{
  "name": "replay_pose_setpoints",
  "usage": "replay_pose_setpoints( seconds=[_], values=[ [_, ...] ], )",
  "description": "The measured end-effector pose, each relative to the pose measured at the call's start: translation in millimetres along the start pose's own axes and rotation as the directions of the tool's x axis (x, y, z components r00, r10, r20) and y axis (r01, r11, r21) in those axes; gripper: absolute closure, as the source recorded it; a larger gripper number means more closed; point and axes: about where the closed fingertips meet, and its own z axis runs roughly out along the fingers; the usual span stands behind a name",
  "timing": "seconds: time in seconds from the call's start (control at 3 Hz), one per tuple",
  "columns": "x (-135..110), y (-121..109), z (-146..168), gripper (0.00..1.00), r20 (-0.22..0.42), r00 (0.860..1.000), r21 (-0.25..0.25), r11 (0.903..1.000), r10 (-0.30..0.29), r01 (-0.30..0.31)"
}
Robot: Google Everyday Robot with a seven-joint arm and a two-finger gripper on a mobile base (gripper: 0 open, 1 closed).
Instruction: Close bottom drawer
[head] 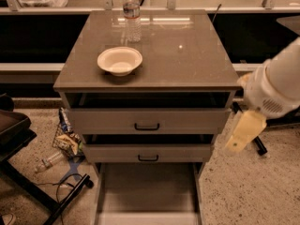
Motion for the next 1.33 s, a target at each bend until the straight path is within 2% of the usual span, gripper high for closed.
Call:
replay_pose_setpoints(
  seconds=[0.33, 0.67, 1.0, 1.33],
  values=[
    [19, 35, 57, 0.00, 0.038, 0.999, -0.022, 0.9996, 0.016, -0.015],
    [43, 78, 135, 0.00, 0.088, 0.995, -0.034, 0.9983, 0.051, -0.048],
    [47, 75, 168, 0.00, 0.130, 0.989, 0.033, 0.9964, 0.073, -0.078],
    [37, 55, 165, 0.00, 0.171, 0.983, 0.111, 0.9901, 0.067, -0.086]
  ],
)
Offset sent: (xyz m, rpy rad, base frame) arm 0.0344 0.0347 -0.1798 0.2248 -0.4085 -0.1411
